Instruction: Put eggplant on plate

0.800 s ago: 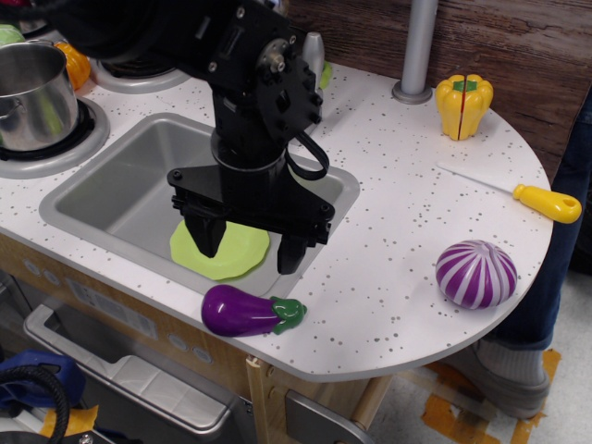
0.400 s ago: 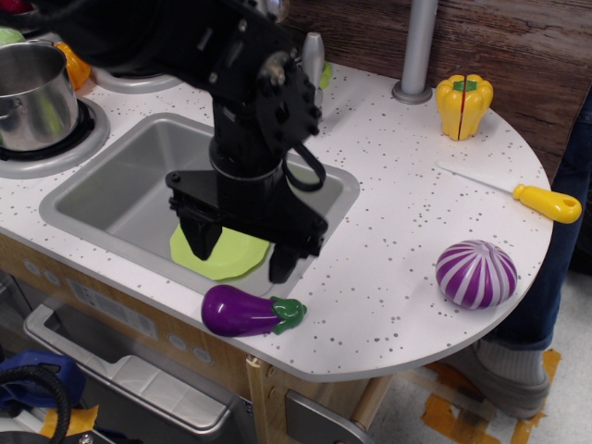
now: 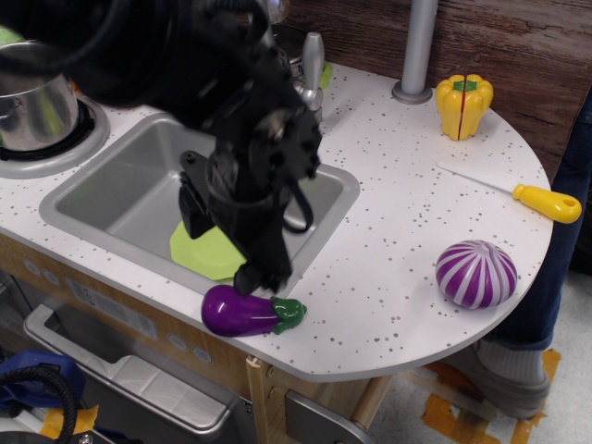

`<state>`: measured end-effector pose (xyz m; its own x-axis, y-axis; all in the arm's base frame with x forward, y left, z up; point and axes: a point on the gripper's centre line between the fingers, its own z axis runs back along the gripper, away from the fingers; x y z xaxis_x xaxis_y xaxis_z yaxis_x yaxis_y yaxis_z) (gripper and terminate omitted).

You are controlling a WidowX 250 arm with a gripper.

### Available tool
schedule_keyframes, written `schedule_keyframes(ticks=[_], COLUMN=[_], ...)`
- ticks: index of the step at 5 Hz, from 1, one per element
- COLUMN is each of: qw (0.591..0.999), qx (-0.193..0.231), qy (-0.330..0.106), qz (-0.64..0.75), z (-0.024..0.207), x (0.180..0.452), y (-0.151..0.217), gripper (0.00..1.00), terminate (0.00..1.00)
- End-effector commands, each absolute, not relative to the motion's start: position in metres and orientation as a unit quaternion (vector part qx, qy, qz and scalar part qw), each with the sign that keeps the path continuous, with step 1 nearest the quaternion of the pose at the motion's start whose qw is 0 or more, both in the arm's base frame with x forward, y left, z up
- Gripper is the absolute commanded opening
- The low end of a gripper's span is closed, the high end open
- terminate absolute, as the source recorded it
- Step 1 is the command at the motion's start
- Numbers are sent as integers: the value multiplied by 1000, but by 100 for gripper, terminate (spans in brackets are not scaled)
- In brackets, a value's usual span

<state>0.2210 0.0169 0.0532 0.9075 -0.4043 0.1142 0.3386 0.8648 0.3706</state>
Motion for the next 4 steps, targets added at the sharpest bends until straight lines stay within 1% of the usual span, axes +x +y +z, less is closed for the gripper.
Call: schedule_keyframes(ticks=[1,3,4], qw=[927,918,913], qx=[150,125,114], qy=[-110,-136,-163], qz=[-327,-350,-357], z=[48,39,31], x=[220,205,204], y=[31,23,18], gripper=[100,100,100], terminate=[0,0,0])
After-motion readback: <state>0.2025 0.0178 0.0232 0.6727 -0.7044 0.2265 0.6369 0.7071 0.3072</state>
